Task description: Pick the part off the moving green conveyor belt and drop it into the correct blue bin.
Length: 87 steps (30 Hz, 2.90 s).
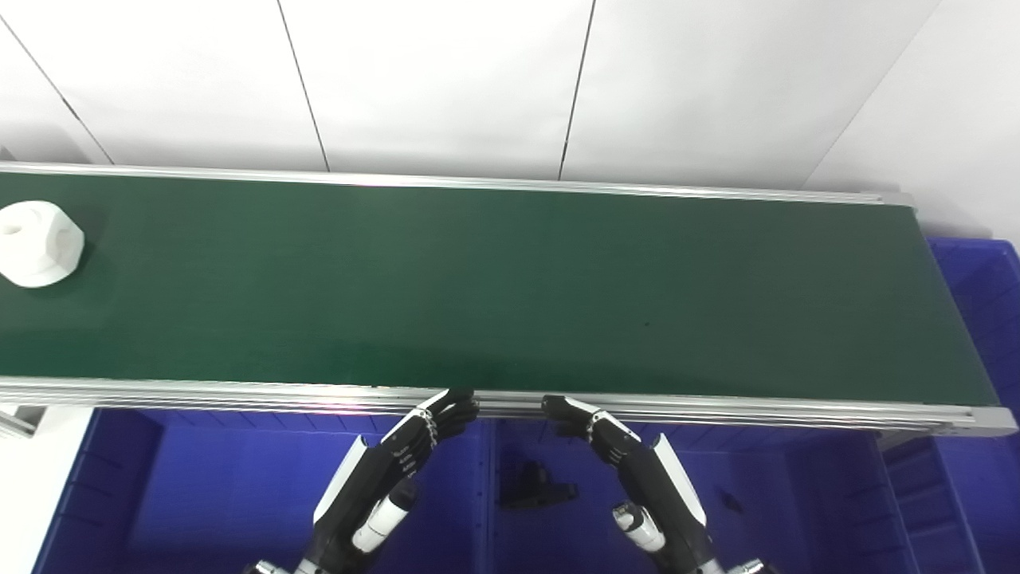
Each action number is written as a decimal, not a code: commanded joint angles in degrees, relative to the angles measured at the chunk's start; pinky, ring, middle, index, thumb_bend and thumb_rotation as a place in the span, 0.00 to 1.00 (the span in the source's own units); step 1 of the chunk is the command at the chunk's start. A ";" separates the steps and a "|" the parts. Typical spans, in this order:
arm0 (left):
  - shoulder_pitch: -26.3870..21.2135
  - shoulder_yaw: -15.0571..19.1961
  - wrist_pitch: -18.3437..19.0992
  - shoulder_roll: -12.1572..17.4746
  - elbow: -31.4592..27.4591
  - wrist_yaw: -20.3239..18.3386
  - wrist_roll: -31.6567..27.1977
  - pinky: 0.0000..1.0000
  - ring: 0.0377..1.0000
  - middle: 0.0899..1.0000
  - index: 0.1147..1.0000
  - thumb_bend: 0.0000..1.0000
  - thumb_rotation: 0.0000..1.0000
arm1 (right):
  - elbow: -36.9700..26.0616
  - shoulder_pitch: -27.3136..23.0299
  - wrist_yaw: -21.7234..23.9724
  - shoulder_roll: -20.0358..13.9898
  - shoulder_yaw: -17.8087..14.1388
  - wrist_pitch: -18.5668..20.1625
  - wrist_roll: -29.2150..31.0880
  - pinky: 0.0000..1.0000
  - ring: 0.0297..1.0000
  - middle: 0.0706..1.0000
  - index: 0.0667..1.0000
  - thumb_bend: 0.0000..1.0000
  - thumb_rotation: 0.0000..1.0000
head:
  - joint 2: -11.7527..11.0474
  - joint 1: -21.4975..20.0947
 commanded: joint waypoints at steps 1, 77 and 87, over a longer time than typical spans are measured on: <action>0.66 -0.07 -0.42 -0.05 -2.69 0.02 -0.09 0.89 0.87 0.84 0.85 0.65 0.92 | -2.80 0.24 0.57 0.41 -0.23 -2.12 0.85 0.79 0.84 0.84 0.78 0.89 1.00 | 0.80 -0.14; 0.37 -0.89 -2.78 -1.32 2.29 -0.13 0.67 0.84 0.85 0.84 0.83 0.69 0.90 | 0.84 0.58 1.01 -0.82 -1.16 -2.84 -0.33 0.79 0.83 0.84 0.77 0.89 1.00 | -7.62 7.98; -0.26 -0.80 -2.95 -3.66 6.70 1.43 3.35 0.80 0.83 0.82 0.80 0.71 0.85 | 4.89 -0.16 0.82 -1.79 -0.76 -2.85 2.36 0.76 0.82 0.83 0.77 0.87 1.00 | -13.76 12.90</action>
